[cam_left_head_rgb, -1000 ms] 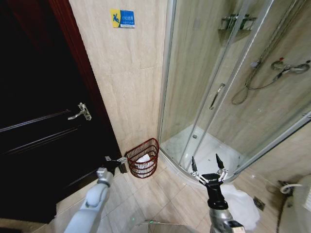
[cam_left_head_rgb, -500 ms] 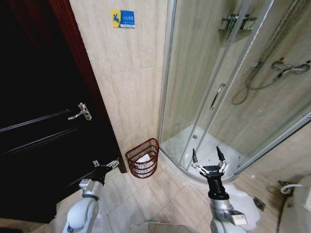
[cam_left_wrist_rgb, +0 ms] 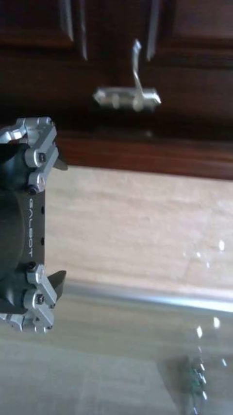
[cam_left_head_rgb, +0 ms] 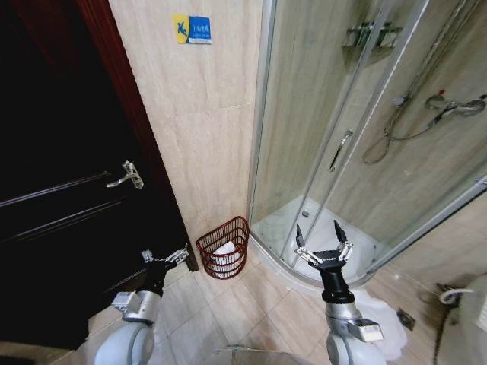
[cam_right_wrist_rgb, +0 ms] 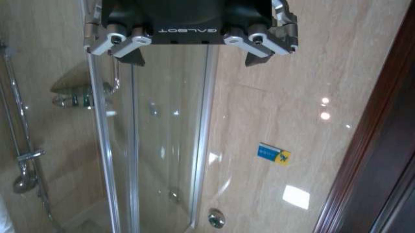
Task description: Discard the used towel into the hamper.
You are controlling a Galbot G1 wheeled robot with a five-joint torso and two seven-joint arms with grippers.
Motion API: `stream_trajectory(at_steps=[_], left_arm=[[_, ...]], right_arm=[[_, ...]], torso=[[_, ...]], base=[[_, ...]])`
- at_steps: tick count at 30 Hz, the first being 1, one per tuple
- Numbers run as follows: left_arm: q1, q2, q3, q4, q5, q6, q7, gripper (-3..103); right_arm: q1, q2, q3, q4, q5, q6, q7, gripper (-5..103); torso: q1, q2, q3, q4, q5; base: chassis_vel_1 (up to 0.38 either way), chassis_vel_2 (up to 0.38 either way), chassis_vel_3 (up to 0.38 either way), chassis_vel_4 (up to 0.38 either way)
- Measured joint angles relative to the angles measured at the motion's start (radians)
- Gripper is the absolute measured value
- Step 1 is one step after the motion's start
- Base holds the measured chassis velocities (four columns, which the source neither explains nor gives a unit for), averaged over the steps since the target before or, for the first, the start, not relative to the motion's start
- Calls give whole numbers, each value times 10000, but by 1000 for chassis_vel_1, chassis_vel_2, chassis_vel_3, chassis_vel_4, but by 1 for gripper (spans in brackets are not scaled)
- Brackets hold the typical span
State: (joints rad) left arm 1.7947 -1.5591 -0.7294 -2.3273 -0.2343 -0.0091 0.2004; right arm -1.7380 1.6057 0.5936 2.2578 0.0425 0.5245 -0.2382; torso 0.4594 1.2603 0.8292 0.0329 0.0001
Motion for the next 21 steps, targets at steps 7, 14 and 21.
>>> stream_trajectory(at_steps=[7,14,21], left_arm=[[233,390,705,-294,527,-86,17,100],[203,492,938,-168,868,-94,6,100],[193,478,938,-139,904,-94,24,100]], right_arm=[[-2,-112,123,251,143,-104,20,100],[13,-174,236,286,322,-134,67,100],[1,-145,317,255,454,-78,160,100]], torso=[[0,0,0,0,0],[0,-1,0,0,0],[0,-2,0,0,0]], base=[[0,0,0,0],[0,0,0,0],[0,0,0,0]])
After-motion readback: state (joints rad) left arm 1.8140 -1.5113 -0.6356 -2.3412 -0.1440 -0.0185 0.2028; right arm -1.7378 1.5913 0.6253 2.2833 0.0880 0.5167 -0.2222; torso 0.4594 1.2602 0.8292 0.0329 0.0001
